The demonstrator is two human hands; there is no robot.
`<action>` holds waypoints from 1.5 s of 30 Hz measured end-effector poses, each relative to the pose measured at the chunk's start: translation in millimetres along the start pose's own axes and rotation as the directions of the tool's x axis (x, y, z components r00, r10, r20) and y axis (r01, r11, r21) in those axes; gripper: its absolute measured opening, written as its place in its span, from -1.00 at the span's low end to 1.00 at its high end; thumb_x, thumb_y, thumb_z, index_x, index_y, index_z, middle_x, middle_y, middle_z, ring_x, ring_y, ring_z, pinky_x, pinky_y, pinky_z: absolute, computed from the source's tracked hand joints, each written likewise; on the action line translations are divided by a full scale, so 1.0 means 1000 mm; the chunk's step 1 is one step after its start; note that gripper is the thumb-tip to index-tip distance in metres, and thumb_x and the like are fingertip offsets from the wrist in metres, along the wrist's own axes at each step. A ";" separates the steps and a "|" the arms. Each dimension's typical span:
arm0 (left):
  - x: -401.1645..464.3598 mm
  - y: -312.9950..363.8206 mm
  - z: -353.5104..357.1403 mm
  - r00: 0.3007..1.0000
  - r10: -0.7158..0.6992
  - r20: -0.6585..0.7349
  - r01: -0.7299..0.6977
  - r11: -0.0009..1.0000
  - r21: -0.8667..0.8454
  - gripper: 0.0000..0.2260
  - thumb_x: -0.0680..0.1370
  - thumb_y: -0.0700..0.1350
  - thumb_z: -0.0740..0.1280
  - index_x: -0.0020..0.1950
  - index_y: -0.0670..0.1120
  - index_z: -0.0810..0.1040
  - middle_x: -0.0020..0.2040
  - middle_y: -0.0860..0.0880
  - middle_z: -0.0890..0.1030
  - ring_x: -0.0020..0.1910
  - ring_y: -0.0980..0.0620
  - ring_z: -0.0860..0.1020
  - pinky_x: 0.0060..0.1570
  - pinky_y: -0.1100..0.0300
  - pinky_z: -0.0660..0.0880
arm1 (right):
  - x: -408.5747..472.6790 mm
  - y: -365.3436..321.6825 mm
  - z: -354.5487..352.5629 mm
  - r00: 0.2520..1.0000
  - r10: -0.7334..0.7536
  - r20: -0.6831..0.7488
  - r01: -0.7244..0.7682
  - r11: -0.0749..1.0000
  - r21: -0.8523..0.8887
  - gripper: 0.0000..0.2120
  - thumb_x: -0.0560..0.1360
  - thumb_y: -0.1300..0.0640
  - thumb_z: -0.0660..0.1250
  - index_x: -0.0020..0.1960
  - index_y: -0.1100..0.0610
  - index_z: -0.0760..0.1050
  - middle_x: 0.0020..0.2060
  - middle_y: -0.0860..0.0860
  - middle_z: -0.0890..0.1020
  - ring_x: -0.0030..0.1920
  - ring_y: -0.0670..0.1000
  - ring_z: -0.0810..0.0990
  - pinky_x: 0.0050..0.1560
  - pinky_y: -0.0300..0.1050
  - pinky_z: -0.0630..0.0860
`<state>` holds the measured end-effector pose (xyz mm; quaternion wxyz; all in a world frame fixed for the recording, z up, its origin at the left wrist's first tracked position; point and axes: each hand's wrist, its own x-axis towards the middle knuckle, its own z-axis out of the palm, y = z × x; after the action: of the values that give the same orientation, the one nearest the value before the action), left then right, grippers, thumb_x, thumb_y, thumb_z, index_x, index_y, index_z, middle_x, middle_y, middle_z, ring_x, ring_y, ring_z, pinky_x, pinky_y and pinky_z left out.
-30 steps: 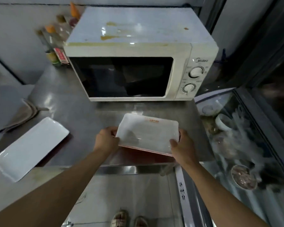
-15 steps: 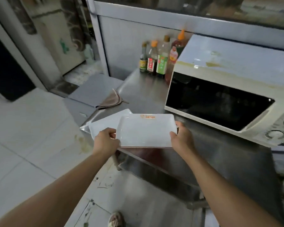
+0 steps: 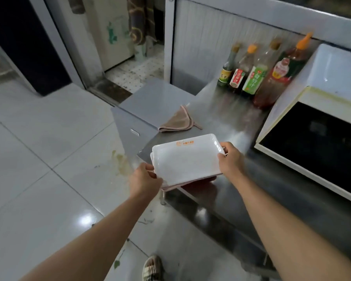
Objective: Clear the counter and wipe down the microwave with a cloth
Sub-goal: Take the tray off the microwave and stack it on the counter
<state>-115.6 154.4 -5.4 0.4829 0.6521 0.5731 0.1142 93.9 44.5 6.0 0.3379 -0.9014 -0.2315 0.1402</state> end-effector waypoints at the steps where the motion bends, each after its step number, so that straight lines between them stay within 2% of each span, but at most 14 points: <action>1: 0.001 -0.003 0.002 1.000 -0.010 0.003 0.010 1.000 0.001 -0.72 0.35 -0.27 0.44 -0.10 -0.02 0.42 -0.24 0.03 0.56 -0.19 0.00 0.54 -0.14 0.09 0.55 | 0.004 0.001 0.003 1.000 -0.002 0.009 0.002 1.000 -0.009 -0.67 0.46 0.33 0.18 0.17 0.13 0.50 0.03 0.11 0.62 -0.01 0.12 0.52 -0.08 -0.18 0.35; 5: 0.004 -0.006 0.008 0.999 -0.028 0.020 0.028 1.000 0.011 -0.70 0.36 -0.22 0.47 -0.03 -0.02 0.42 -0.20 0.03 0.58 -0.26 0.13 0.52 -0.43 0.30 0.39 | 0.016 0.009 0.013 0.999 -0.021 0.034 0.023 0.997 -0.068 -0.67 0.47 0.33 0.19 0.17 0.14 0.51 0.02 0.12 0.62 -0.04 0.09 0.48 -0.09 -0.21 0.31; 7: 0.005 -0.005 0.011 0.999 -0.027 0.017 0.026 0.999 0.026 -0.70 0.37 -0.22 0.47 -0.02 -0.05 0.43 -0.17 0.01 0.59 -0.24 0.13 0.53 -0.44 0.31 0.39 | 0.021 0.012 0.015 0.998 -0.035 0.056 0.040 0.995 -0.088 -0.67 0.48 0.34 0.20 0.19 0.15 0.50 0.05 0.14 0.60 -0.01 0.11 0.49 -0.07 -0.20 0.31; 11: 0.001 -0.001 0.013 0.999 -0.031 -0.028 0.033 0.996 0.079 -0.75 0.37 -0.22 0.44 -0.06 -0.04 0.43 -0.21 0.01 0.60 -0.23 0.07 0.57 -0.36 0.21 0.50 | 0.029 0.017 0.018 0.990 -0.078 0.117 0.090 0.991 -0.097 -0.68 0.48 0.33 0.21 0.21 0.19 0.49 0.09 0.17 0.55 0.05 0.18 0.51 0.03 -0.12 0.38; 15: -0.001 -0.001 0.012 0.995 -0.022 -0.097 0.032 0.993 0.110 -0.77 0.36 -0.21 0.43 -0.10 -0.02 0.44 -0.25 0.05 0.56 -0.29 0.11 0.53 -0.46 0.28 0.36 | 0.032 0.022 0.023 0.985 -0.091 0.148 0.104 0.991 -0.085 -0.67 0.49 0.33 0.22 0.22 0.17 0.49 0.11 0.17 0.48 0.04 0.16 0.51 0.05 -0.14 0.37; 20: -0.003 -0.003 0.011 0.993 -0.024 -0.118 0.037 0.993 0.110 -0.83 0.38 -0.21 0.42 -0.10 -0.05 0.50 -0.28 0.07 0.58 -0.27 0.10 0.51 -0.37 0.32 0.35 | 0.033 0.026 0.023 0.981 -0.106 0.163 0.117 0.991 -0.063 -0.66 0.50 0.33 0.22 0.25 0.15 0.47 0.11 0.18 0.47 0.00 0.14 0.50 0.04 -0.16 0.35; 22: -0.003 -0.005 0.011 0.991 -0.040 -0.124 0.050 0.995 0.085 -0.86 0.40 -0.17 0.42 -0.11 -0.04 0.50 -0.27 0.05 0.58 -0.24 0.05 0.53 -0.33 0.26 0.39 | 0.034 0.026 0.022 0.980 -0.098 0.173 0.110 0.992 -0.057 -0.66 0.50 0.29 0.25 0.26 0.15 0.45 0.11 0.18 0.47 -0.02 0.13 0.49 0.02 -0.16 0.37; 25: -0.001 -0.009 0.015 0.991 -0.087 -0.099 0.093 0.994 0.058 -0.87 0.45 -0.09 0.39 -0.04 -0.04 0.52 -0.16 -0.01 0.63 -0.12 -0.02 0.59 -0.14 0.11 0.53 | 0.035 0.025 0.021 0.975 -0.039 0.217 0.057 0.995 -0.076 -0.60 0.49 0.19 0.28 0.31 0.21 0.39 0.14 0.20 0.50 0.08 0.19 0.51 0.10 -0.03 0.42; 27: 0.000 -0.011 0.020 0.992 -0.115 -0.056 0.116 0.993 0.020 -0.88 0.49 -0.09 0.33 0.01 -0.05 0.53 -0.12 -0.03 0.65 -0.11 -0.03 0.61 -0.08 0.03 0.58 | 0.036 0.026 0.021 0.967 -0.017 0.253 0.044 0.994 -0.102 -0.64 0.50 0.19 0.26 0.27 0.25 0.40 0.13 0.21 0.52 0.11 0.22 0.49 0.09 -0.02 0.41; 31: -0.001 -0.009 0.027 0.989 -0.137 -0.055 0.134 0.989 -0.066 -0.84 0.52 -0.13 0.26 0.09 -0.05 0.52 -0.12 -0.07 0.65 -0.17 -0.06 0.62 -0.16 0.04 0.61 | 0.036 0.025 0.022 0.960 -0.036 0.279 0.078 0.987 -0.141 -0.80 0.53 0.26 0.15 0.08 0.33 0.46 0.03 0.26 0.55 0.02 0.24 0.48 -0.11 -0.08 0.32; 35: 0.002 -0.004 0.027 0.987 -0.149 -0.058 0.145 0.987 -0.062 -0.81 0.52 -0.15 0.27 0.12 -0.11 0.54 -0.05 -0.13 0.65 -0.05 -0.15 0.60 0.02 -0.06 0.57 | 0.038 0.024 0.018 0.957 -0.055 0.284 0.097 0.986 -0.136 -0.84 0.52 0.29 0.15 -0.02 0.37 0.45 -0.05 0.26 0.55 -0.11 0.17 0.43 -0.16 -0.10 0.31; 38: 0.003 0.005 0.026 0.989 -0.139 -0.049 0.135 0.987 -0.082 -0.81 0.52 -0.15 0.27 0.11 -0.12 0.54 -0.06 -0.14 0.65 -0.07 -0.15 0.61 0.01 -0.07 0.57 | 0.041 0.023 0.009 0.956 -0.061 0.286 0.100 0.987 -0.125 -0.86 0.51 0.29 0.14 -0.09 0.35 0.43 -0.13 0.22 0.54 -0.16 0.16 0.42 -0.21 -0.09 0.30; 42: 0.008 0.028 0.026 0.995 -0.087 -0.040 0.083 0.991 -0.106 -0.87 0.53 -0.15 0.26 0.03 -0.12 0.54 -0.08 -0.12 0.63 -0.16 -0.14 0.61 -0.04 -0.05 0.59 | 0.050 0.019 -0.010 0.965 -0.073 0.250 0.105 0.988 -0.116 -0.85 0.53 0.26 0.15 -0.06 0.32 0.45 -0.10 0.21 0.56 -0.14 0.17 0.45 -0.20 -0.08 0.34; 45: 0.020 0.054 0.027 0.998 -0.039 -0.042 0.033 0.991 -0.128 -0.90 0.51 -0.17 0.26 -0.08 -0.12 0.56 -0.15 -0.13 0.62 -0.23 -0.16 0.60 -0.05 -0.08 0.60 | 0.061 0.012 -0.026 0.980 -0.076 0.184 0.098 0.989 -0.112 -0.87 0.53 0.26 0.16 -0.07 0.30 0.46 -0.06 0.24 0.58 -0.17 0.13 0.40 -0.21 -0.12 0.26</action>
<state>-55.7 164.4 13.7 0.5127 0.6067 0.5870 0.1563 160.7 53.9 10.9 0.2664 -0.8929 -0.3084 0.1916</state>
